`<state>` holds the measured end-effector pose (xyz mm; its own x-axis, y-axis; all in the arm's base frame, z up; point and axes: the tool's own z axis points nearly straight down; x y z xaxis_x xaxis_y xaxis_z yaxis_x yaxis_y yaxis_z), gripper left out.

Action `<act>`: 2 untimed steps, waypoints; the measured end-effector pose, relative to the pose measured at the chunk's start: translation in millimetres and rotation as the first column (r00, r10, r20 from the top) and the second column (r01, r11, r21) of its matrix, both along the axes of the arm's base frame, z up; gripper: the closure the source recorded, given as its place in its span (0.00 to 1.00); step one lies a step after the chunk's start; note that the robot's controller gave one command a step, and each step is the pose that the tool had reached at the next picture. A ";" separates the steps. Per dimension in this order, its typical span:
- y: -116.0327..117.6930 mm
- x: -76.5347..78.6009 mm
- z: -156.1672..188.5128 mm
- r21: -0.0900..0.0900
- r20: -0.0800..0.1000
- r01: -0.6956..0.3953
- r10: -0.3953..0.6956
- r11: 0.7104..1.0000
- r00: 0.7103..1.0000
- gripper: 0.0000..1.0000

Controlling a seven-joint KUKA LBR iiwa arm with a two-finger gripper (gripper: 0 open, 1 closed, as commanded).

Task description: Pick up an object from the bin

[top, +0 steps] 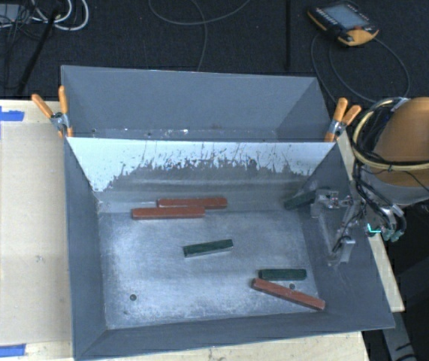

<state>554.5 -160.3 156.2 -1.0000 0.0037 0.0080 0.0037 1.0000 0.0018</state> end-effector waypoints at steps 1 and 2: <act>0.5 2.0 4.4 -0.002 0.007 -0.004 0.004 1.000 1.000 0.00; 22.7 -26.6 -9.9 -0.005 0.014 -0.090 0.090 0.996 0.996 0.00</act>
Offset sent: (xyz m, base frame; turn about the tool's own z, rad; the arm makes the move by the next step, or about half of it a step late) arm -0.0674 0.0577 -0.0320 -0.2119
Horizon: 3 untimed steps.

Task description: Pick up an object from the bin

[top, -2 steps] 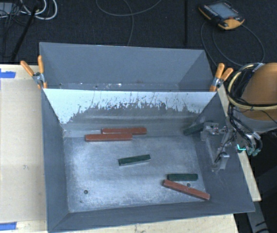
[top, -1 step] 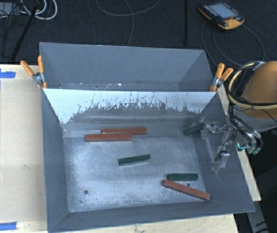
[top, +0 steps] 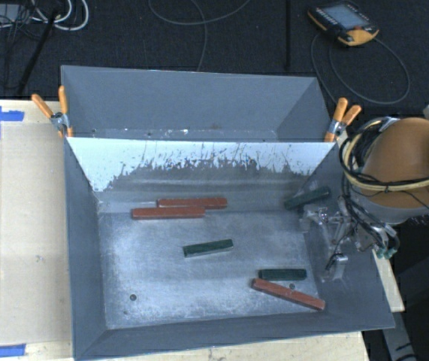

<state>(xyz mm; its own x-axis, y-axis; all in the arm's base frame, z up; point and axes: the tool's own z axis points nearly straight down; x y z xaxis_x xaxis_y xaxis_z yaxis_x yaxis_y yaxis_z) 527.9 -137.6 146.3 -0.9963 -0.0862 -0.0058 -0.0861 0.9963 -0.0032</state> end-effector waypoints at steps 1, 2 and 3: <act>18.1 -29.9 -32.4 0.005 -0.008 -0.027 0.027 1.000 1.000 0.00; 47.8 -46.0 -58.3 0.003 -0.008 0.012 -0.012 1.000 1.000 0.00; 81.3 -41.7 -77.2 0.003 -0.009 0.021 -0.021 1.000 1.000 1.00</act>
Offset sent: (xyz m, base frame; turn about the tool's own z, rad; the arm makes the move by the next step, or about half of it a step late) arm -0.0546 0.0688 -0.0719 -0.0306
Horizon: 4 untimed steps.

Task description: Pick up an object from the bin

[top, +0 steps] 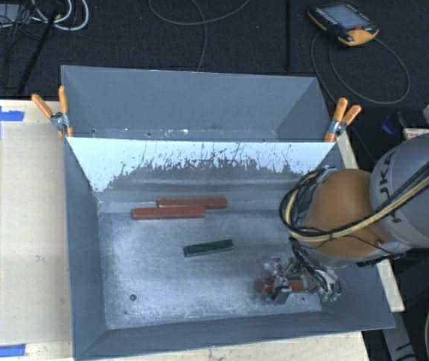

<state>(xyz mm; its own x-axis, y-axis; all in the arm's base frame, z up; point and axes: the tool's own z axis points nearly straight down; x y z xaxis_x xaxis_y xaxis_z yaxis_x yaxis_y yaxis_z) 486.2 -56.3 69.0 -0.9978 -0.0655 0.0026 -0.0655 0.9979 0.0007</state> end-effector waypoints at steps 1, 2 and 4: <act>0.0 0.0 0.0 0.000 0.000 -0.001 0.001 1.000 1.000 1.00; -2.9 -7.8 -0.1 0.000 -0.001 -0.003 0.003 1.000 1.000 1.00; -80.8 5.6 1.4 -0.001 0.004 0.020 -0.020 1.000 1.000 1.00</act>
Offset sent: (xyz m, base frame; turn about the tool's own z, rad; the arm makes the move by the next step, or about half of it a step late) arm -0.0100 -0.0049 0.0010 -0.0061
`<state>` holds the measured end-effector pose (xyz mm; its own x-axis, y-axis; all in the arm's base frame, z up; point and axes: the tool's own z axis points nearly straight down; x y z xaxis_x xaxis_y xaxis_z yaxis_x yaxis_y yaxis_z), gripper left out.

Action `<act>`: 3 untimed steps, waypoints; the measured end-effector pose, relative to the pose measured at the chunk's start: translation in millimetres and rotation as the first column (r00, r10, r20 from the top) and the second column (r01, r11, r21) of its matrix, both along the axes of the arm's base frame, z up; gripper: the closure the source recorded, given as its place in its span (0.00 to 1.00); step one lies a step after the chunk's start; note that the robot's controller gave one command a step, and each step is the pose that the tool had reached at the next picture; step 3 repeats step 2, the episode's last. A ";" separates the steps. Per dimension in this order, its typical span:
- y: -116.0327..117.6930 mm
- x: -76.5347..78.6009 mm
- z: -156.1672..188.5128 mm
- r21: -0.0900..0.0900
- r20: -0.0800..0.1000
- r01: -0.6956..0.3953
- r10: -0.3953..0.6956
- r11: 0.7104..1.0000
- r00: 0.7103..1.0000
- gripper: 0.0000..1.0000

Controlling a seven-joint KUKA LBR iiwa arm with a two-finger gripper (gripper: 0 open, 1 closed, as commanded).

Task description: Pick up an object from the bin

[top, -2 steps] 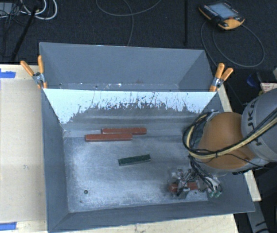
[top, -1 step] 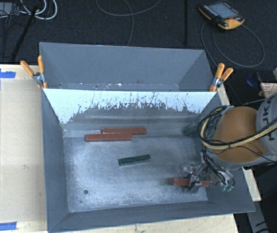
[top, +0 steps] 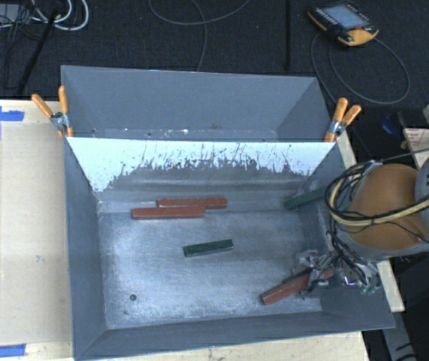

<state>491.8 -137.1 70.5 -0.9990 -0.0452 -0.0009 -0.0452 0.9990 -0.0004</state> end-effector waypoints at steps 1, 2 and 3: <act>-17.6 -8.7 9.3 0.001 -0.001 -0.015 0.015 1.000 1.000 1.00; 16.7 29.7 223.6 0.001 0.001 0.081 -0.081 0.997 0.997 1.00; 16.7 29.7 223.6 0.001 0.001 0.081 -0.081 0.997 0.997 1.00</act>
Offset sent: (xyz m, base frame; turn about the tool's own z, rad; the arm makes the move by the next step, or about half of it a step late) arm 0.0303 0.0180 0.2246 0.0818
